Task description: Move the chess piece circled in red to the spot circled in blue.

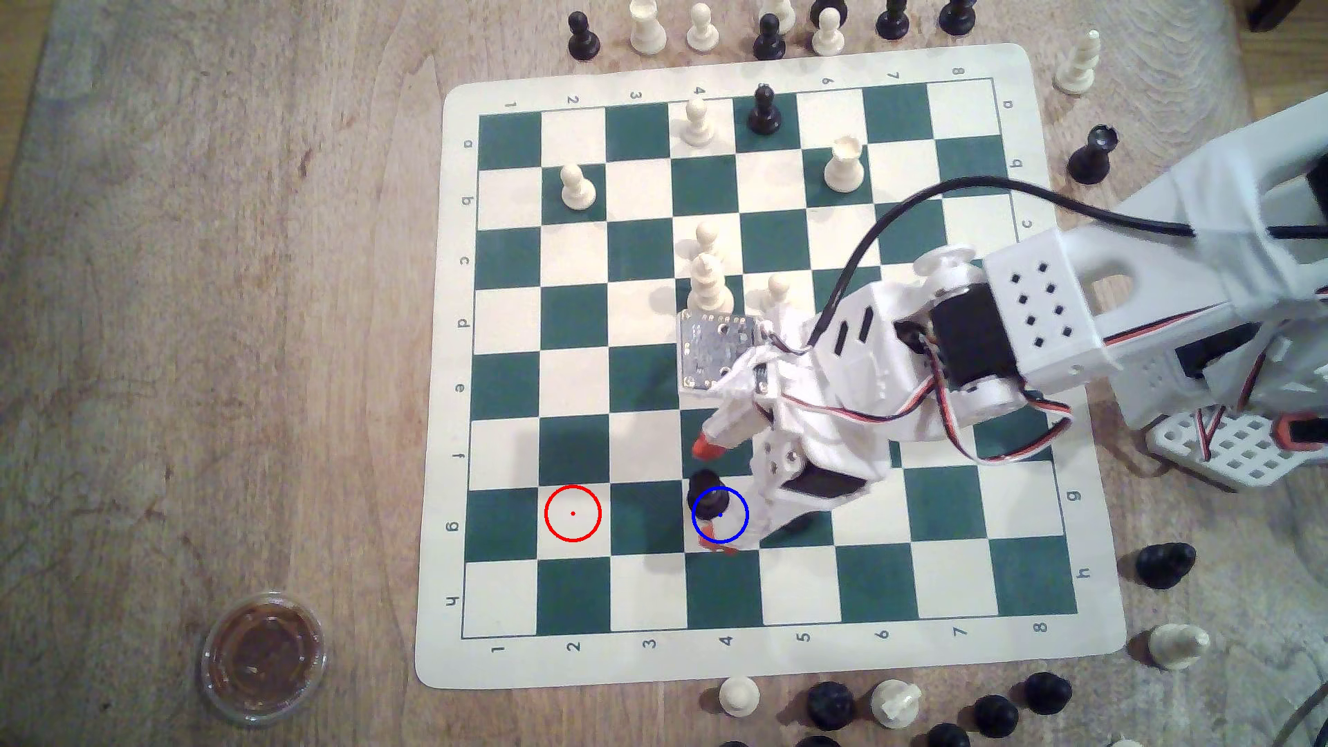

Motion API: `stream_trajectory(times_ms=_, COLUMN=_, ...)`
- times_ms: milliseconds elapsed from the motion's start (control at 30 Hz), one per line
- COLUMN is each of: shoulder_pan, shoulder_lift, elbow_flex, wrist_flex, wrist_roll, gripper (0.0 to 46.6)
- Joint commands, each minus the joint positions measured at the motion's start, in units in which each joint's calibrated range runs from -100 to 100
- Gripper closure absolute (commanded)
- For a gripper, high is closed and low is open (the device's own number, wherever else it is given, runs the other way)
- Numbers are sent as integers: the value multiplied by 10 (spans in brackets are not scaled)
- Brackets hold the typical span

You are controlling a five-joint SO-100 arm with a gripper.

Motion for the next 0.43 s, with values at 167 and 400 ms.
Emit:
stream_trajectory(times_ms=167, shoulder_pan=14, shoulder_lift=-146, elbow_flex=-163, wrist_flex=29, wrist_roll=4, gripper=464)
stream_trajectory(times_ms=400, shoulder_pan=66, shoulder_lift=-260, elbow_flex=-48, wrist_flex=-171, wrist_roll=23, gripper=464)
